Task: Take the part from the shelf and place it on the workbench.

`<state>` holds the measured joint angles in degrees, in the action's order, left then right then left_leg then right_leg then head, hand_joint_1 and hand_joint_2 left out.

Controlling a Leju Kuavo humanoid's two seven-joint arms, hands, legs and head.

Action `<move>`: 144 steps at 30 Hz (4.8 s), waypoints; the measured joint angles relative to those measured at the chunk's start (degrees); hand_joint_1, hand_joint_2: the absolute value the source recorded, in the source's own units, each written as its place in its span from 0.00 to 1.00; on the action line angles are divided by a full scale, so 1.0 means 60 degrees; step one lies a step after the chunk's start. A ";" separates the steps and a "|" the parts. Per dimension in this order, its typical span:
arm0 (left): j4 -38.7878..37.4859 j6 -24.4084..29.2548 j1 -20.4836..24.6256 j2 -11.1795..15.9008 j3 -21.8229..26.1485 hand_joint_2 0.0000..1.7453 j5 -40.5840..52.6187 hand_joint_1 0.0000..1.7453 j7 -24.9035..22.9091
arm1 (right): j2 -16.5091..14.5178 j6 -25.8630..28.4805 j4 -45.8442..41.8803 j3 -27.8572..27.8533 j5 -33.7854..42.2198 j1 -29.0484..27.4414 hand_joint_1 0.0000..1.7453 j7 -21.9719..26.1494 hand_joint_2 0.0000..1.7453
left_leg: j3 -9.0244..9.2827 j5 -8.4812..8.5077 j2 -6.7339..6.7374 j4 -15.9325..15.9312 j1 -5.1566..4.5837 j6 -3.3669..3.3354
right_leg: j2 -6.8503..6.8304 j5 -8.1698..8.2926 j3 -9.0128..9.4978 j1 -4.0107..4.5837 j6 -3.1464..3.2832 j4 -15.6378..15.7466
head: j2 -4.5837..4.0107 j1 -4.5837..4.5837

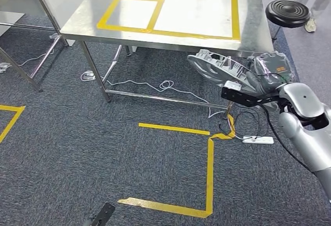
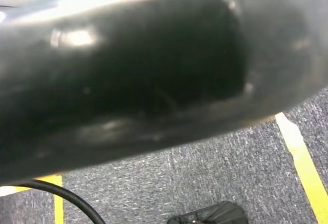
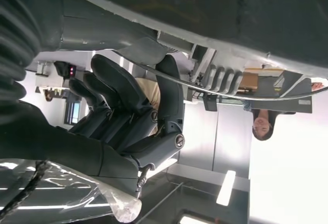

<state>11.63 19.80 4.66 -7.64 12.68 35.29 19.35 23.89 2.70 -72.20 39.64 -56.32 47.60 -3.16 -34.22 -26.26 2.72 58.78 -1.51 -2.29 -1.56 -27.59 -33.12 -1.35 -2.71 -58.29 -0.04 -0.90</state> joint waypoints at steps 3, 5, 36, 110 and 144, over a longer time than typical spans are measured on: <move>0.0000 0.0006 -0.0003 0.0005 0.0000 0.00 0.0019 0.00 -0.0042 | 0.0000 -0.0014 0.0031 0.0032 -0.0015 0.0073 1.00 -0.0021 1.00 | 0.0000 0.0000 0.0000 0.0001 0.0000 0.0000 | 0.0000 0.0000 0.0000 0.0000 0.0000 0.0000 | 0.0001 0.0001; 0.0000 0.0009 -0.0005 0.0008 0.0000 0.00 0.0029 0.00 -0.0071 | 0.0000 -0.0029 0.0036 0.0038 -0.0015 0.0109 1.00 -0.0033 1.00 | 0.0001 0.0000 0.0000 0.0001 0.0000 0.0000 | 0.0000 0.0000 -0.0001 0.0000 0.0000 0.0000 | 0.0002 0.0000; 0.0000 -0.0065 -0.0017 -0.0071 -0.0004 0.00 0.0483 0.00 -0.0340 | 0.0747 -0.2241 0.1172 0.0870 0.1593 0.5500 1.00 -0.0046 1.00 | -0.0021 0.0003 0.0003 0.0016 -0.0002 0.0000 | 0.0010 0.0010 -0.0031 -0.0003 0.0002 0.0001 | 0.0000 0.0001; 0.0004 -0.0260 -0.0034 -0.0042 0.0011 0.00 0.0545 0.00 -0.0445 | 0.1599 -0.1648 0.1368 0.1855 0.1673 0.4990 1.00 -0.0279 1.00 | -0.0029 -0.0054 -0.0018 0.0047 0.0258 0.0392 | 0.0220 0.0446 -0.0612 -0.0110 -0.0041 -0.0108 | 0.0004 -0.0016; 0.0004 -0.0346 -0.0019 -0.0059 0.0015 0.00 0.0621 0.00 -0.0453 | 0.1606 -0.1634 0.1364 0.1852 0.1562 0.5043 1.00 -0.0249 1.00 | -0.0122 0.0036 -0.0027 0.0009 0.0223 0.0260 | 0.0215 0.0603 -0.0604 -0.0140 -0.0143 0.0092 | 0.0004 -0.0003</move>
<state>11.65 17.72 4.54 -8.00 12.76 39.01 16.63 33.53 -7.10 -64.02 50.76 -46.95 77.86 -4.66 -34.96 -26.04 2.55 58.84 -0.17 -0.73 -0.27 -23.98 -36.74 -2.19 -3.56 -57.74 -0.02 -0.92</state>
